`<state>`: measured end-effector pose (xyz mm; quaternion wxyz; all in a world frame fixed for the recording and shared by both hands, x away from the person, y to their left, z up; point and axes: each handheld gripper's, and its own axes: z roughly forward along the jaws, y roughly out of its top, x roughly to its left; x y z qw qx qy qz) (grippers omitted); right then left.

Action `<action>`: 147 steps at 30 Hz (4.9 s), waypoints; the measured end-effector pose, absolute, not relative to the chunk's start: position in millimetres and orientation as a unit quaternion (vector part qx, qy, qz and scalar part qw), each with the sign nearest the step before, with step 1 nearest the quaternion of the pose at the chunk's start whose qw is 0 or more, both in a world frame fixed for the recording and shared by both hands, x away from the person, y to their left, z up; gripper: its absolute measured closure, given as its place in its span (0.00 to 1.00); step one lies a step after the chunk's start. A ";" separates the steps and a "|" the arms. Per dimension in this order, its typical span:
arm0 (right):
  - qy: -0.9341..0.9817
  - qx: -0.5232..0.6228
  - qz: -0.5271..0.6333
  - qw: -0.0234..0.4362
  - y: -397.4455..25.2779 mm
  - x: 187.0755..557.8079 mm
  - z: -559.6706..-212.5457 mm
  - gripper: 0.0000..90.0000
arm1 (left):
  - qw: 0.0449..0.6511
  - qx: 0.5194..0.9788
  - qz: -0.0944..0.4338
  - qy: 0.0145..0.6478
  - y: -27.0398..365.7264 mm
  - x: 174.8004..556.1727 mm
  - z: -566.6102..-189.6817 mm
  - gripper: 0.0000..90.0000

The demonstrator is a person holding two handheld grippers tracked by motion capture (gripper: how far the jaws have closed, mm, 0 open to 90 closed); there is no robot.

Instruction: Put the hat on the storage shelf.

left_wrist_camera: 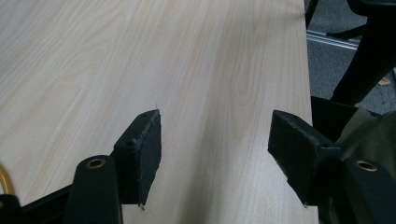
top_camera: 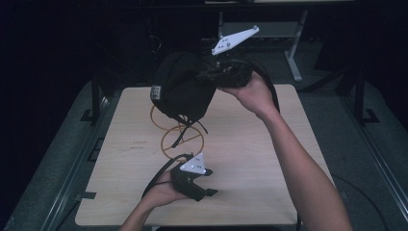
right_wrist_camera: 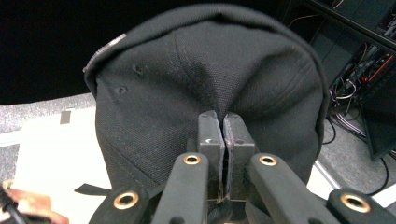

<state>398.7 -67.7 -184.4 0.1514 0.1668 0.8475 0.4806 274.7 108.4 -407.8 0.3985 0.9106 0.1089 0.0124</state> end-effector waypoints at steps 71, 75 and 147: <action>0.834 0.239 0.489 0.092 -95.4 404.8 -261.1 0.57 | 0.393 0.912 0.014 0.119 108.5 274.9 -421.5 0.38; 0.832 0.245 0.489 0.089 -105.9 401.2 -267.4 0.57 | 0.394 0.911 0.016 0.119 108.7 275.5 -421.8 0.38; 0.802 0.351 0.479 0.062 -245.7 340.1 -373.1 0.41 | 0.377 0.917 0.015 0.128 103.9 277.4 -433.6 0.36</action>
